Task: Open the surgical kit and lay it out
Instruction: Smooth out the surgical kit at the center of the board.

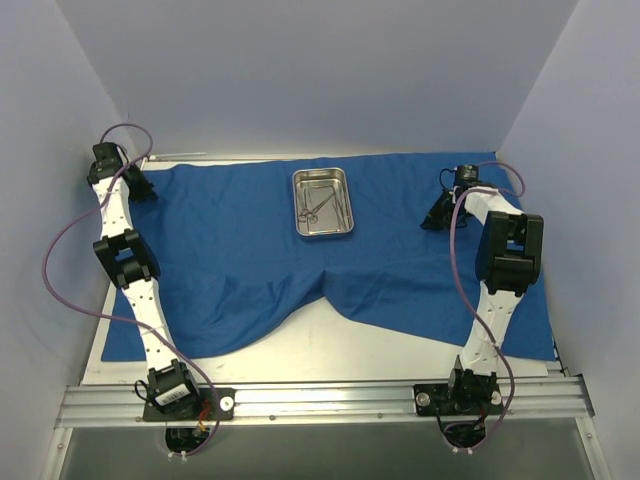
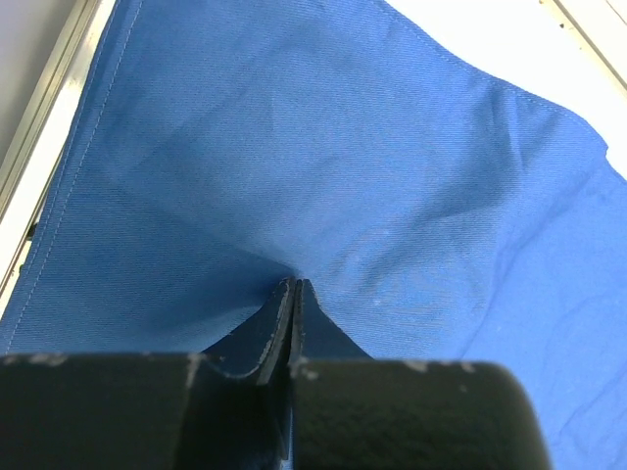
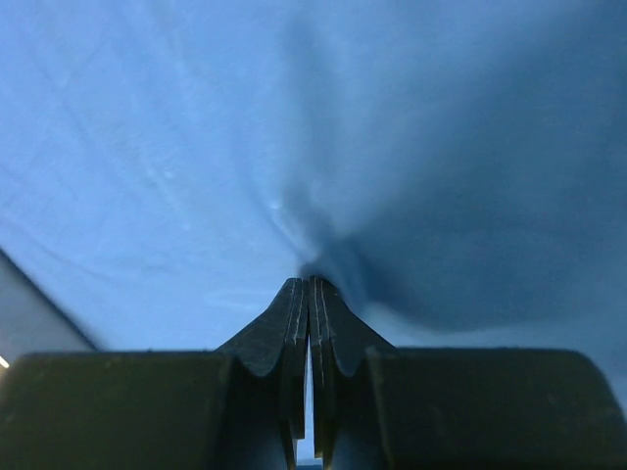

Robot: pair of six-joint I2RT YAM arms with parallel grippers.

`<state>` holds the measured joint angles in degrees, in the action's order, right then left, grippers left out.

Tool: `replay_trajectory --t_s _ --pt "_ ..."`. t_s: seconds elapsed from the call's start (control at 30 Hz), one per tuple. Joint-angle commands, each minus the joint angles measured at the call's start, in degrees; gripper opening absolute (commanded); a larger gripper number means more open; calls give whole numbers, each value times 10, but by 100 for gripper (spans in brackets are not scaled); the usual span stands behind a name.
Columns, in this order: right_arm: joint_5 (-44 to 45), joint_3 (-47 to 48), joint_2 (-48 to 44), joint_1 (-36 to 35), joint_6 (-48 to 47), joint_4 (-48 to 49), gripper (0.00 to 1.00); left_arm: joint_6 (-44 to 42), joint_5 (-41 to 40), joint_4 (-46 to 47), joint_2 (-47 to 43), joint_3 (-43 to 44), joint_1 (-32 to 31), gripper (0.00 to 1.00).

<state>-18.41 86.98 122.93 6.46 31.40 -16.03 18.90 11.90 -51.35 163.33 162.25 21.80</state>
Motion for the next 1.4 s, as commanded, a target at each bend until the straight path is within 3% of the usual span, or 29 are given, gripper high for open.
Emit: replay_trajectory --t_s 0.0,0.23,0.37,0.5,0.73,0.93,1.17,1.37 --pt "170 -55 45 20 -50 -124 0 8 -18 -38 19 7 29 2" --pt "119 -50 49 8 -86 -109 0 -20 -56 -27 -23 -23 10 2" --pt "111 -5 49 -28 -120 -116 0 -47 -101 65 -154 -156 -26 2" --pt "119 20 53 -51 -130 -119 0 -66 -109 158 -201 -200 -66 6" --pt "93 18 48 -58 -114 -102 0 26 -72 132 -113 -100 -78 5" --pt "93 26 29 -59 -114 -102 0 115 -60 136 -77 -128 -58 2" --pt "90 28 12 -59 -101 -93 0 165 4 7 29 -25 -43 2" --pt "91 18 -2 -60 -100 -90 0 152 -59 -31 1 -85 -10 2"
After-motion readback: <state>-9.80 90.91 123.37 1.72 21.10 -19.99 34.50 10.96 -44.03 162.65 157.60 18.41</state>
